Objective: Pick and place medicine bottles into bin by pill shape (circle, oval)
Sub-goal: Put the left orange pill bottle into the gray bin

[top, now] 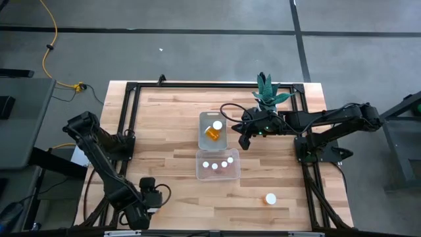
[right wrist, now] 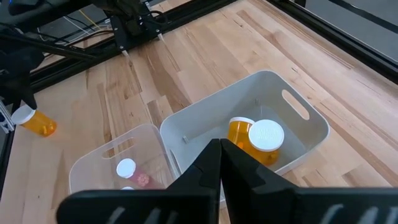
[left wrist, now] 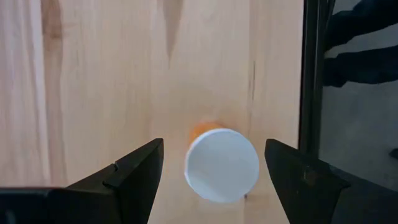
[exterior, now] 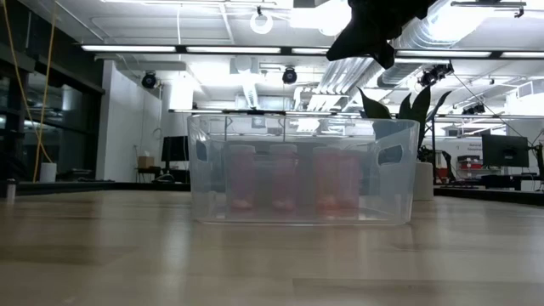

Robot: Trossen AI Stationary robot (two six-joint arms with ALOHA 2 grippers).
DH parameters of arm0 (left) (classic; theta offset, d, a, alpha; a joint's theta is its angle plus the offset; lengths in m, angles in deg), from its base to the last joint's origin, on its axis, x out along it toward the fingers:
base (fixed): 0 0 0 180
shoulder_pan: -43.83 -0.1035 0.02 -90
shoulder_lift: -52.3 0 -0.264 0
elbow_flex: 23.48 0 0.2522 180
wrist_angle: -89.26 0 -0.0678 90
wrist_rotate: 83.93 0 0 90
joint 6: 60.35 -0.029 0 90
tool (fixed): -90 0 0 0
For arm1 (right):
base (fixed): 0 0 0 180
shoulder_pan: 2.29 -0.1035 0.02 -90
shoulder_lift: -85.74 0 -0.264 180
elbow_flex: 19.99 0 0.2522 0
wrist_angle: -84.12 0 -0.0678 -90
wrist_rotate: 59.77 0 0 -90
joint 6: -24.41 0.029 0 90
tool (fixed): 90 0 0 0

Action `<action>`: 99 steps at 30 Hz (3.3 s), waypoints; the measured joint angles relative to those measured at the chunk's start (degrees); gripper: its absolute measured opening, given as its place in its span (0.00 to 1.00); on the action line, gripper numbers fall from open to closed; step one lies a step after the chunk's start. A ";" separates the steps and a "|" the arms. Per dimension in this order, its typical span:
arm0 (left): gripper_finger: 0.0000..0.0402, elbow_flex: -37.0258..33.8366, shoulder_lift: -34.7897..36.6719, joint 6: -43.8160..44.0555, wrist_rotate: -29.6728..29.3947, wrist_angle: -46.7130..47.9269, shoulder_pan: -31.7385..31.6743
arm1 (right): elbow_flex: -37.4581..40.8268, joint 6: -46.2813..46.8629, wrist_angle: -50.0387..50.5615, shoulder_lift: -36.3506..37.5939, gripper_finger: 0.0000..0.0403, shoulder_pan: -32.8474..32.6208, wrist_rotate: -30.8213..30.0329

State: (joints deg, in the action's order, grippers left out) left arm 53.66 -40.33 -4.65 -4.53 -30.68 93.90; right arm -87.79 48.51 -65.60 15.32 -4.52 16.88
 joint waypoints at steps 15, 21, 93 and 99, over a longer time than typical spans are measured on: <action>0.67 0.00 -1.45 2.85 -0.94 -0.06 1.87 | -0.01 0.04 0.39 0.00 0.00 0.00 -0.80; 0.67 -0.02 -3.26 3.95 -0.21 0.06 1.91 | 0.01 0.33 1.00 0.00 0.00 0.01 -2.28; 0.49 0.17 18.20 -54.57 -7.15 -3.55 -55.29 | 0.01 1.59 0.83 0.00 0.00 0.00 -3.21; 0.49 7.13 7.17 -61.47 -3.33 -8.61 -62.63 | 0.01 2.09 0.37 0.00 0.00 -0.01 -4.17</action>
State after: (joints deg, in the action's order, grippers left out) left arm 60.78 -33.17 -66.12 -7.86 -39.29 31.27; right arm -87.78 50.61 -65.23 15.32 -4.53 12.72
